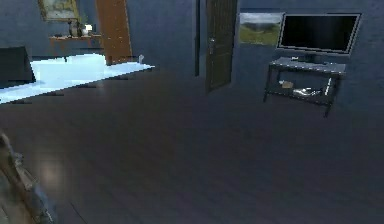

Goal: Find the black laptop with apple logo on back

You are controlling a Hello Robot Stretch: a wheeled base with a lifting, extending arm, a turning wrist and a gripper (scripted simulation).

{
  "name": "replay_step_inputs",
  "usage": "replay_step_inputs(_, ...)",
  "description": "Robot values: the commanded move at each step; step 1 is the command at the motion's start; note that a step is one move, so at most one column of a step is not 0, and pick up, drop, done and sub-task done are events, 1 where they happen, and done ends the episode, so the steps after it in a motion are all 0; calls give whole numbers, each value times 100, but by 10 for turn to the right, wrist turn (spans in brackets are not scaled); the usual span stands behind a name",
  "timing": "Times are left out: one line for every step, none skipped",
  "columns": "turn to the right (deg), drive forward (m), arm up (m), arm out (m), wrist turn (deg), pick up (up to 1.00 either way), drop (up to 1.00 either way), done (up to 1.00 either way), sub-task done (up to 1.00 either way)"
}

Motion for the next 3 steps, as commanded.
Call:
replay_step_inputs(0, 40, 0, 0, 0, 0, 0, 0, 0)
replay_step_inputs(-120, 0, 0, 0, 0, 0, 0, 0, 0)
replay_step_inputs(0, 85, 0, 0, 0, 0, 0, 0, 0)
